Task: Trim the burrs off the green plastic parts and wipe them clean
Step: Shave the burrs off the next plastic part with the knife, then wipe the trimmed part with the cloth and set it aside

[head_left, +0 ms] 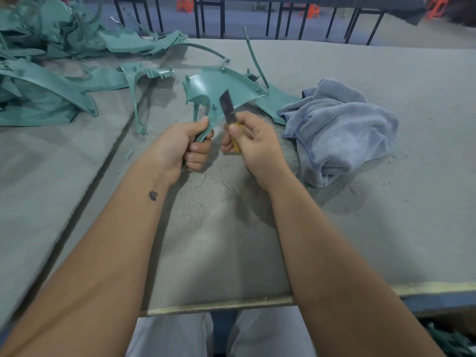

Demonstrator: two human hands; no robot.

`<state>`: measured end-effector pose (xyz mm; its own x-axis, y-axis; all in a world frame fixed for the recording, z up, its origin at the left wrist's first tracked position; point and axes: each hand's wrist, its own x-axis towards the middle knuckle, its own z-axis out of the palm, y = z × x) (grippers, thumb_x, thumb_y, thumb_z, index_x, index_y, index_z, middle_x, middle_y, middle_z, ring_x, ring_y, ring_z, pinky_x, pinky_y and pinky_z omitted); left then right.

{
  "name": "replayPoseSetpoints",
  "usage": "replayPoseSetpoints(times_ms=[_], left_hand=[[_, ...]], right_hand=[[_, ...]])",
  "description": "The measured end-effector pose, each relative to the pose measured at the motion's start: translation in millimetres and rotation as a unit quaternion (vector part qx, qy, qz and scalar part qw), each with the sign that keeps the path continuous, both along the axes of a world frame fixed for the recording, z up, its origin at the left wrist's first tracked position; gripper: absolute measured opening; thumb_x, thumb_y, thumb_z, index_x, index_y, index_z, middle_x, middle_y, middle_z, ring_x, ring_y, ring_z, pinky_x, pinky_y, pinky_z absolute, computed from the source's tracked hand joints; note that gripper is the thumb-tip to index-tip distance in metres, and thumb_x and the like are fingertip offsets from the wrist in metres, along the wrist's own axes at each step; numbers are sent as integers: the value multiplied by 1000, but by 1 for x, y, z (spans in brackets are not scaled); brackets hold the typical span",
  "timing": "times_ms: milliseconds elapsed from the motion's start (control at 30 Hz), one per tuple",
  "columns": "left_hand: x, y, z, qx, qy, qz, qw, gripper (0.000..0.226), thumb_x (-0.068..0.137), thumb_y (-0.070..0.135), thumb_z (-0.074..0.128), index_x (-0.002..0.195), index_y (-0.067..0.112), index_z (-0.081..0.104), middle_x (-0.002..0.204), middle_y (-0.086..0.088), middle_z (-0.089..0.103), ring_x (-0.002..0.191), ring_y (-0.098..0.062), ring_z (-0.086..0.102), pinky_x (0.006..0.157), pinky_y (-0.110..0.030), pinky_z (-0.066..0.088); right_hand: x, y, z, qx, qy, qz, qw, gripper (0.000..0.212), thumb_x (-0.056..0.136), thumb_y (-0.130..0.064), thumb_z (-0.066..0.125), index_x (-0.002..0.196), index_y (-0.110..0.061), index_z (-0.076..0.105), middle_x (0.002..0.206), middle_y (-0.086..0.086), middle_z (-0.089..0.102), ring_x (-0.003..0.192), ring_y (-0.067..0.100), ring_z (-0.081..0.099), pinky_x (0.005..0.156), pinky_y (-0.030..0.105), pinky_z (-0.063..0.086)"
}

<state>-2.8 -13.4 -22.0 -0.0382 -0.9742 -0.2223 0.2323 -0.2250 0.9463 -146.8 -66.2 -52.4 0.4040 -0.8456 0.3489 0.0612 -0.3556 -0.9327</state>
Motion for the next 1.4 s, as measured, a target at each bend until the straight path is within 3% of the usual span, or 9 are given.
replayPoseSetpoints(times_ms=[400,500,667,767,933,1100,1233,1333,1400], left_hand=[[2,-1,1,-1,1,16,1000,35,104,29,30,72,18,38,43,10,27,33,-3,19,35,-16,14],[-3,-5,1,-15,-76,79,994,32,103,27,34,76,15,45,46,6,31,35,-6,21,36,-17,16],[-9,-2,-6,-122,-397,209,885,32,91,49,55,74,22,59,58,9,50,46,-6,41,48,-25,33],[-10,-1,-8,-145,-420,260,857,30,93,48,53,84,21,62,77,2,65,69,-16,59,62,-35,44],[-9,-4,-12,-149,-411,299,848,36,93,49,52,94,15,63,86,-3,67,80,-22,62,68,-38,47],[-15,-8,-19,-133,-473,286,823,37,91,52,50,78,18,55,66,1,57,62,-19,54,51,-32,36],[-15,-11,-23,-124,-516,269,803,36,91,50,51,73,20,51,63,5,54,61,-17,52,50,-29,28],[-15,-15,-25,-121,-524,263,801,34,92,49,52,82,17,57,69,4,57,68,-22,55,54,-32,35],[-15,-16,-26,-122,-526,260,800,34,92,48,52,81,17,57,68,4,57,66,-18,55,53,-31,34]], right_hand=[[2,9,5,-5,19,52,998,20,96,8,45,90,-5,58,63,9,56,60,18,55,62,24,53],[-2,7,13,45,-58,-66,995,14,99,-2,44,94,-8,55,63,2,61,55,15,62,56,32,52],[-11,-1,16,114,9,-267,957,17,101,-16,41,89,-17,52,74,4,61,62,18,60,63,35,51],[-10,1,16,23,127,-269,955,18,99,-25,44,84,-24,54,85,-7,54,80,13,49,77,27,38],[-10,5,37,-9,-40,-262,964,19,97,-11,48,107,-12,65,99,-8,62,85,-10,54,73,2,39],[-30,-34,82,-58,92,-284,953,23,95,-21,48,111,-23,65,108,-11,63,93,-2,56,81,13,45],[-67,-71,97,-90,273,-401,870,34,92,-16,46,121,-22,62,131,2,57,116,19,53,93,24,40],[-91,-86,86,14,364,-428,827,54,88,-19,52,141,-22,42,144,7,44,130,31,40,103,41,32],[-104,-86,76,93,418,-400,810,46,85,-29,59,129,-22,46,132,9,52,123,33,47,96,42,35]])
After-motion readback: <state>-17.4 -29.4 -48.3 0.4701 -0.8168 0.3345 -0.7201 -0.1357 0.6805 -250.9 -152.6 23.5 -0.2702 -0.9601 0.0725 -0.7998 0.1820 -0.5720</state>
